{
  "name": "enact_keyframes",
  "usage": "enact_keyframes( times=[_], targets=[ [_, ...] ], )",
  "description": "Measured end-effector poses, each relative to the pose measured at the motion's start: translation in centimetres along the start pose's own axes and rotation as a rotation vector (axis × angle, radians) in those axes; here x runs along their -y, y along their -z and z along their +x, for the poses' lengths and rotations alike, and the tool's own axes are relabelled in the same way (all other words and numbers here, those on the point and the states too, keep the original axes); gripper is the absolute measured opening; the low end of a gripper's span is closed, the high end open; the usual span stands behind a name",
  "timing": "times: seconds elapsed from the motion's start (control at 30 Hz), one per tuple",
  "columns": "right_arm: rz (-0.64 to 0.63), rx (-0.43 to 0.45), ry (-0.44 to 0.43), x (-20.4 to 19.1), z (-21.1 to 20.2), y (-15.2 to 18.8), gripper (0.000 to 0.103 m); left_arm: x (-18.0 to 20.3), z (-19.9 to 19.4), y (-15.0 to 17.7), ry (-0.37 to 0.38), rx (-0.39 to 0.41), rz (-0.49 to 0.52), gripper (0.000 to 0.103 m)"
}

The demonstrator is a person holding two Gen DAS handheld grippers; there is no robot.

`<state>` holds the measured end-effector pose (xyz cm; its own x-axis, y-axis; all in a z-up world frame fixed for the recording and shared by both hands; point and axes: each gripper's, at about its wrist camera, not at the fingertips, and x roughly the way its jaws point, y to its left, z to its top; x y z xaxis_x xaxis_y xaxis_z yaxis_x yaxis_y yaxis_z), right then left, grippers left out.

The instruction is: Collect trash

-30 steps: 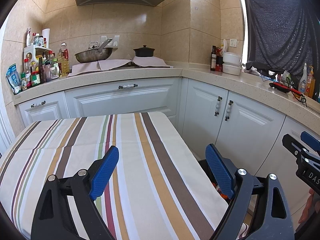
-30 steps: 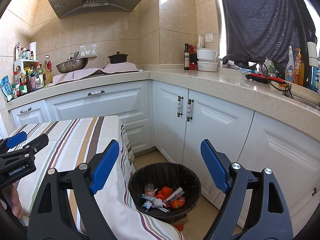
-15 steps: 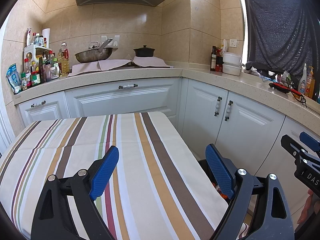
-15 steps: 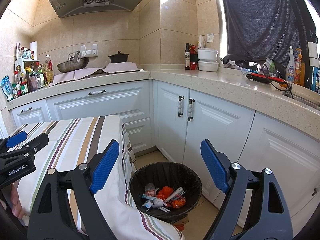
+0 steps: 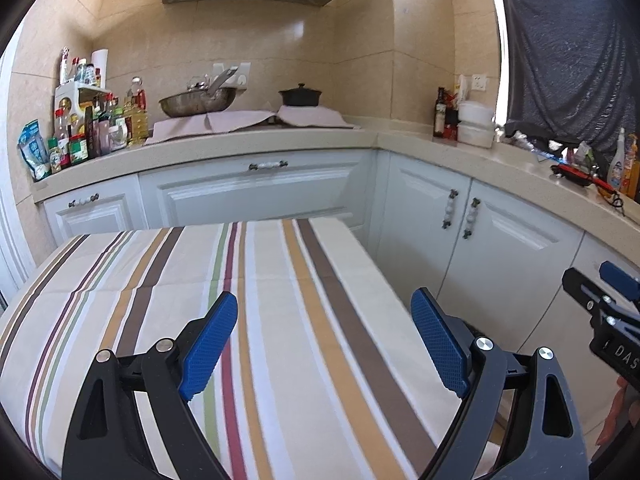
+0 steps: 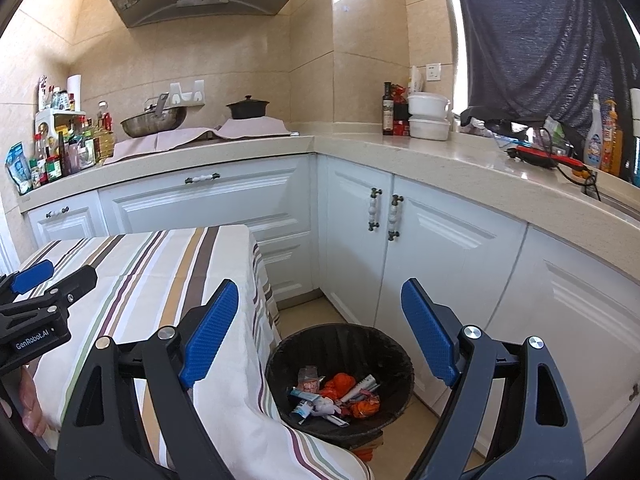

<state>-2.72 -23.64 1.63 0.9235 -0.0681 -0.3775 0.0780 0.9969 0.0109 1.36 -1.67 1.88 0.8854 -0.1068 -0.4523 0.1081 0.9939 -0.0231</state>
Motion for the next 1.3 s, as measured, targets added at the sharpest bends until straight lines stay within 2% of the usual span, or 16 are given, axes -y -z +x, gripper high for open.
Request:
enact_keyframes(
  times=[0.13, 0.37, 0.47, 0.57, 0.67, 0.8, 0.93, 1.07, 1.2, 1.3],
  targets=[
    [-0.039, -0.023, -0.056, -2.1, 2.6, -0.9, 0.082, -2.1, 1.8, 0.1, -0.054, -0.048, -0.028, 0.086],
    [-0.082, -0.057, -0.234, -8.4, 8.8, -3.5, 0.082, -7.2, 5.1, 0.3, -0.160, -0.132, -0.089, 0.086],
    [-0.101, -0.062, -0.294, -11.5, 11.4, -4.7, 0.082, -9.3, 6.2, 0.1, -0.204, -0.139, -0.126, 0.086],
    [-0.108, -0.078, -0.348, -14.3, 13.4, -5.4, 0.082, -10.5, 6.9, -0.3, -0.213, -0.130, -0.118, 0.086],
    [-0.125, -0.077, -0.375, -16.2, 14.0, -5.3, 0.082, -10.8, 7.2, -0.6, -0.266, -0.120, -0.070, 0.087],
    [-0.131, -0.116, -0.387, -17.2, 14.8, -4.3, 0.082, -11.8, 7.7, -0.5, -0.249, -0.130, -0.107, 0.089],
    [-0.139, -0.136, -0.387, -18.0, 15.5, -3.8, 0.082, -13.3, 8.2, -0.5, -0.187, -0.134, -0.171, 0.093],
    [-0.147, -0.154, -0.402, -18.8, 16.6, -3.9, 0.082, -13.7, 8.7, -0.7, -0.217, -0.131, -0.156, 0.093],
    [-0.169, -0.172, -0.426, -21.2, 18.8, -5.0, 0.090, -15.5, 10.2, -0.4, -0.289, -0.191, -0.176, 0.093],
    [-0.170, -0.214, -0.456, -23.7, 21.7, -6.0, 0.092, -17.2, 11.5, 0.0, -0.298, -0.249, -0.202, 0.093]
  ],
)
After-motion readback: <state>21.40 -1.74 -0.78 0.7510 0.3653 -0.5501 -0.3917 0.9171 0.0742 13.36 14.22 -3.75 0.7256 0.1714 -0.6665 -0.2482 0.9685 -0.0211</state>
